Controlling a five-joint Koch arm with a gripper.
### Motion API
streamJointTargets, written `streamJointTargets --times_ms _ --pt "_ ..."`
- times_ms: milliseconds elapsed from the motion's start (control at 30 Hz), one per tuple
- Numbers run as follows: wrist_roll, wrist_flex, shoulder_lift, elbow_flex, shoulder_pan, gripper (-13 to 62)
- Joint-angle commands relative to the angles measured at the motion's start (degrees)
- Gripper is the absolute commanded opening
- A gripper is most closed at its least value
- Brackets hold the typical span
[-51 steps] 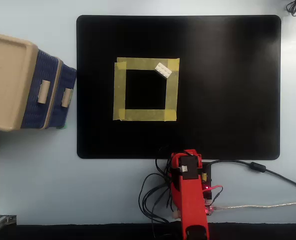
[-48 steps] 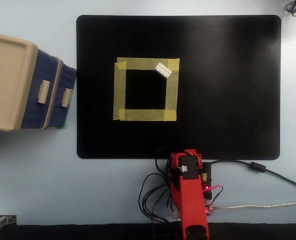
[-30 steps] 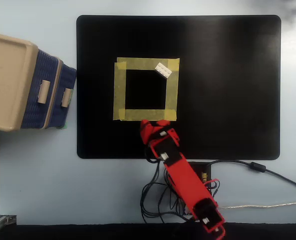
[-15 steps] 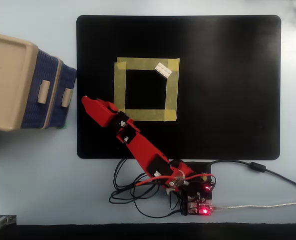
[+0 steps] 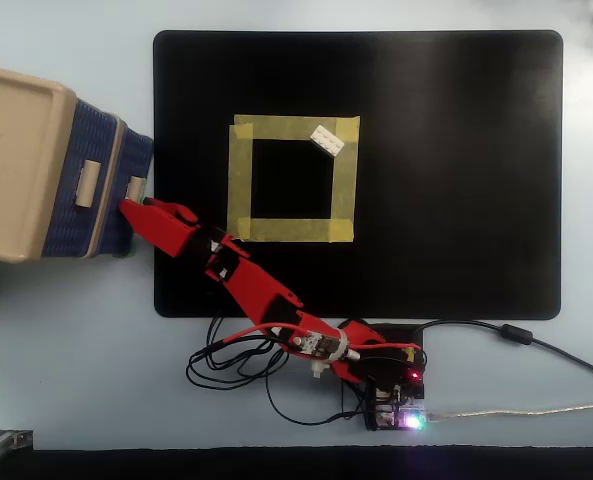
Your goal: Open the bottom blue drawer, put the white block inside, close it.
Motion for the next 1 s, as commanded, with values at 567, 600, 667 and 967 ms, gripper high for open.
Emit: streamJointTargets --times_ms 567,600,667,967 --pt "-1.49 6.77 10.37 18.54 5.98 -8.0" --pt "-1.49 6.59 13.97 24.17 7.29 -8.0" --pt "-1.41 6.33 19.86 32.96 9.76 -8.0" --pt "2.9 8.0 30.15 43.59 11.95 33.9"
